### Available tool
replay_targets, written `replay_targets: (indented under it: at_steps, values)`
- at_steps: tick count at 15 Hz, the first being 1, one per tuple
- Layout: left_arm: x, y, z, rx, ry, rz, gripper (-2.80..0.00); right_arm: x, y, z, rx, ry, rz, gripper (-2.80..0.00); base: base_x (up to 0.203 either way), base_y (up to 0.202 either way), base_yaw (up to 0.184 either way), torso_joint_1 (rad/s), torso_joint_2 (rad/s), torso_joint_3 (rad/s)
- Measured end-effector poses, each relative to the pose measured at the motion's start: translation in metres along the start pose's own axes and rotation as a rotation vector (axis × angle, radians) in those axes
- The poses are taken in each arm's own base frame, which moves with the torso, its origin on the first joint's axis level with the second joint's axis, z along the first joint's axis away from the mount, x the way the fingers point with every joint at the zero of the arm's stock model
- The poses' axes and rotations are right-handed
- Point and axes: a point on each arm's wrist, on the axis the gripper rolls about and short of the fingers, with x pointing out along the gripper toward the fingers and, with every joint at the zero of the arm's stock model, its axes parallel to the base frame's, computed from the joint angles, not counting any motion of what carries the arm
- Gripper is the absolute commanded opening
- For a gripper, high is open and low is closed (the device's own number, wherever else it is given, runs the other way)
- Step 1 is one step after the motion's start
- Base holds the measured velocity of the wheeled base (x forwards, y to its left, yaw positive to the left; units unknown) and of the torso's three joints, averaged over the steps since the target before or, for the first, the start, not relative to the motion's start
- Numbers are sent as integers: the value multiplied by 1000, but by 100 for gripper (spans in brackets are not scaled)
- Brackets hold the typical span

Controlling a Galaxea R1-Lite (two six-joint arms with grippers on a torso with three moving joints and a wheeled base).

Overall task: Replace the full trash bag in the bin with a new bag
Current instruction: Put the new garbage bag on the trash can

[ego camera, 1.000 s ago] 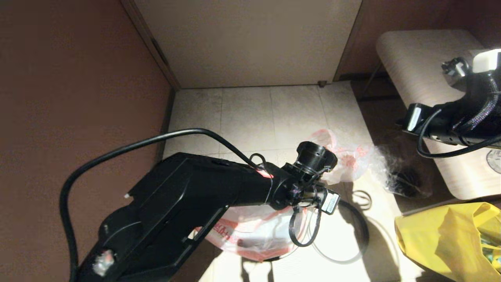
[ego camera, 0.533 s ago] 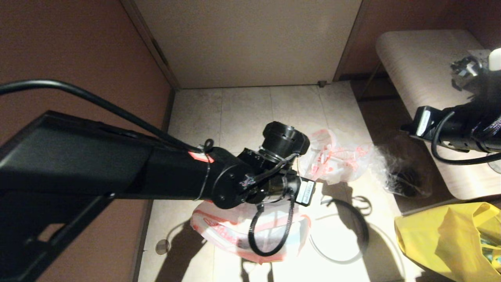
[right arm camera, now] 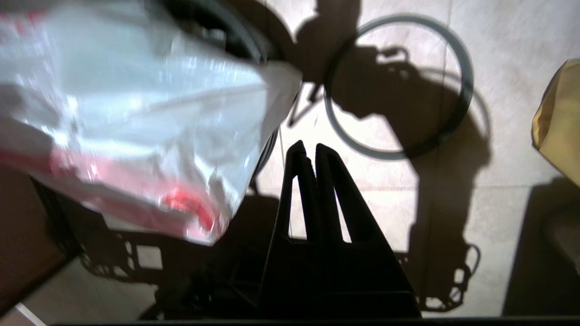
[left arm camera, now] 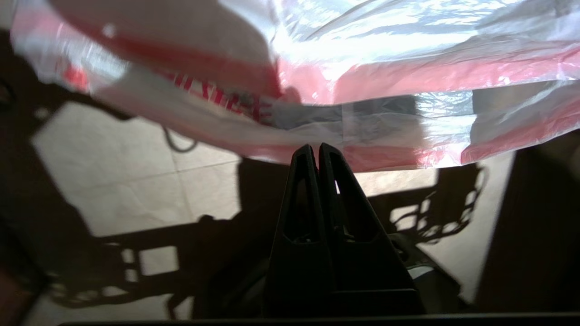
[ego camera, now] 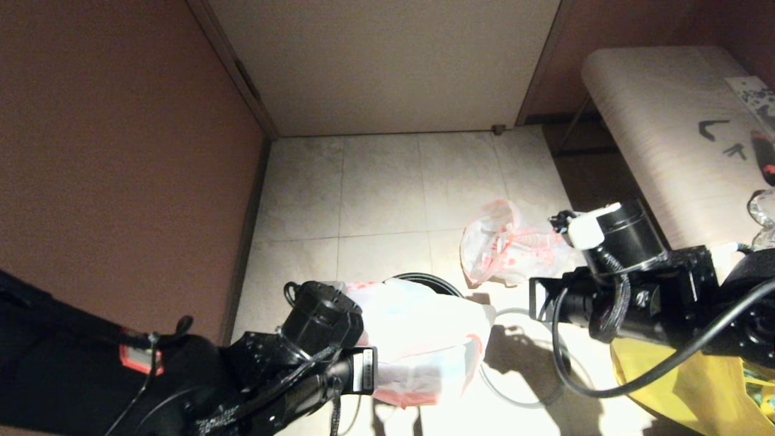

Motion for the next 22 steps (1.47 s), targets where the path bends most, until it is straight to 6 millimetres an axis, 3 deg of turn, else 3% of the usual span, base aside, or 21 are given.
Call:
replay_targets:
  at_steps: [1, 2, 4, 8, 11, 18, 22]
  values:
    - [-2, 7, -8, -55, -24, -10, -280, 3, 8, -16, -28, 35, -5, -228, 0, 0, 0, 0, 0, 0]
    - [-1, 11, -12, -100, -61, -26, -280, 8, 15, -29, -44, 66, -17, 0, 0, 0, 0, 0, 0, 0]
    - [9, 20, -19, -154, -107, -38, -280, 18, 26, -48, -40, 98, -24, 0, 0, 0, 0, 0, 0, 0]
    - [30, 37, -28, -210, -166, -45, -280, 37, 53, -63, 31, 35, 38, 0, 0, 0, 0, 0, 0, 0]
    - [38, 42, -32, -214, -156, -24, -280, 50, 58, -75, 10, 52, 19, 0, 0, 0, 0, 0, 0, 0]
    - [43, 43, -34, -213, -142, -18, -280, 21, 50, -81, -10, 80, 90, 0, 0, 0, 0, 0, 0, 0]
    - [44, 44, -32, -204, -146, -14, -280, 31, 52, -91, -59, 111, 78, 0, 0, 0, 0, 0, 0, 0]
